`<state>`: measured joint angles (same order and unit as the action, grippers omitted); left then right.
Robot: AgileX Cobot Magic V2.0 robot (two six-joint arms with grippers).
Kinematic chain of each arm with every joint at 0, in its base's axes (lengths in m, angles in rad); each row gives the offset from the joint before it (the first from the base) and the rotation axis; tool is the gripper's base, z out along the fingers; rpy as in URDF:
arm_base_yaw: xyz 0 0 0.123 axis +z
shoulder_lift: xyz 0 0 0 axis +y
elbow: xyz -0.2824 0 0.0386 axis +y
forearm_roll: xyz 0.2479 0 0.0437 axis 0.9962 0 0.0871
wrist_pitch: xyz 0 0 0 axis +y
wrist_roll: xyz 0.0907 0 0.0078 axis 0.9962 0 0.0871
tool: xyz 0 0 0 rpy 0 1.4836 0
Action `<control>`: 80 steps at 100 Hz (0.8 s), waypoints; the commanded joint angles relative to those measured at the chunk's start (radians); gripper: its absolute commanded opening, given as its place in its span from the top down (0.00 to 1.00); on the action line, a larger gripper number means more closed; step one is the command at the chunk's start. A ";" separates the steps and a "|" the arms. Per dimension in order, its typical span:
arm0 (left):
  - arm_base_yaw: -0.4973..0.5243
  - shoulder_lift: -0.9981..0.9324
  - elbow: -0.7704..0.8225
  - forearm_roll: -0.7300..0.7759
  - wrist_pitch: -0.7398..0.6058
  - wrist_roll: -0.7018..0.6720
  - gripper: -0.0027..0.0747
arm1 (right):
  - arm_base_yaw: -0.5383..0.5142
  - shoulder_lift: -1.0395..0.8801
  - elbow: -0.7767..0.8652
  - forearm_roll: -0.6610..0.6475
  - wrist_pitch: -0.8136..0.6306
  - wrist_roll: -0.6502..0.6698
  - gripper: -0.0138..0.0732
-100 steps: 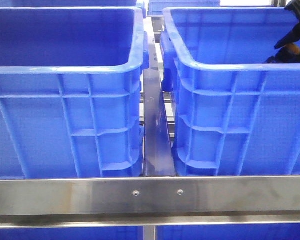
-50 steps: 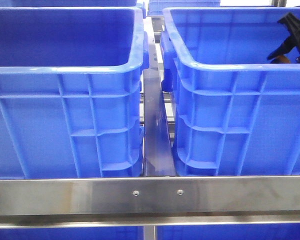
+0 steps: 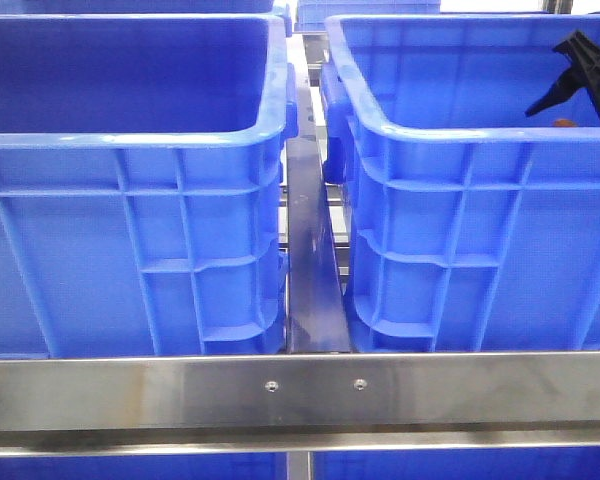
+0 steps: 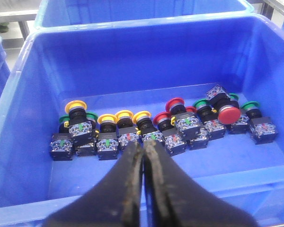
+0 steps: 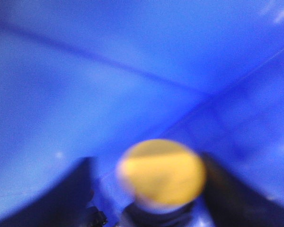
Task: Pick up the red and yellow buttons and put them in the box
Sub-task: 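Lower the yellow button into the bin beside the red button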
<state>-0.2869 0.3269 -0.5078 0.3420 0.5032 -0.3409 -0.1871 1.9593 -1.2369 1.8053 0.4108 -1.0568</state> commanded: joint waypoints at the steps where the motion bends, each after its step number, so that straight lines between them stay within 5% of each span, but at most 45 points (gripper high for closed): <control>1: -0.008 0.009 -0.027 0.013 -0.080 -0.004 0.99 | -0.005 -0.050 -0.032 0.041 0.031 -0.003 0.12; 49: -0.008 0.009 -0.027 0.013 -0.080 -0.004 0.99 | -0.051 -0.057 -0.032 0.040 0.138 -0.003 0.12; 80: -0.008 0.009 -0.027 0.013 -0.080 -0.004 0.99 | -0.060 -0.152 -0.016 -0.069 0.169 -0.003 0.12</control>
<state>-0.2869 0.3269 -0.5078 0.3420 0.5032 -0.3409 -0.2390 1.9088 -1.2369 1.7406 0.5294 -1.0543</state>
